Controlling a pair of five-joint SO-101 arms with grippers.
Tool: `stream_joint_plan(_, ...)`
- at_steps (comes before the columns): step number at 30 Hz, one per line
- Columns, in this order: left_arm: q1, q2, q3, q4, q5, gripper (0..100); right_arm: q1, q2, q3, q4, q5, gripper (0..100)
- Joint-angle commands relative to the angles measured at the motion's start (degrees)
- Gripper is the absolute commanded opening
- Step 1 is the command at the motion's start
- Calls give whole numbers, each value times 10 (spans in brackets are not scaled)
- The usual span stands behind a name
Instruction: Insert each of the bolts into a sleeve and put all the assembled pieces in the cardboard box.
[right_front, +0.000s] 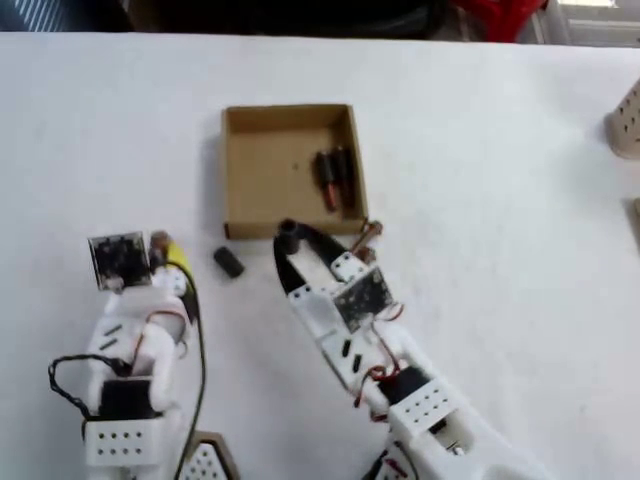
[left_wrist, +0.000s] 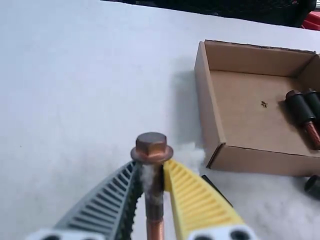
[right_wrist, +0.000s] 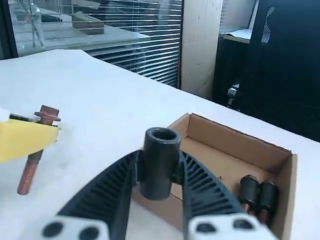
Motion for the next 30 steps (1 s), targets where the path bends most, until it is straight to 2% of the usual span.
stream_joint_plan(1, -4, -12, -3, -16, -4, 20, -2, -10, 5, -17, -57, 16)
stream_joint_plan(4, -3, -14, -3, -17, -3, 20, -4, -15, 5, -20, -105, 16)
stream_joint_plan(8, 23, -14, -3, -41, -2, 20, -2, -15, 5, -17, -106, 16)
stream_joint_plan(13, 87, -14, -6, -113, -4, 20, -6, -9, 5, -15, -106, 16)
stream_joint_plan(16, 102, -14, -16, -149, -4, 20, -6, -9, 5, 1, -106, 16)
stream_joint_plan(23, 112, -12, -114, -156, -4, 20, -15, -9, 5, 13, -106, 16)
stream_joint_plan(30, 228, -12, -155, -166, -4, 20, -28, -9, 5, 14, -106, 16)
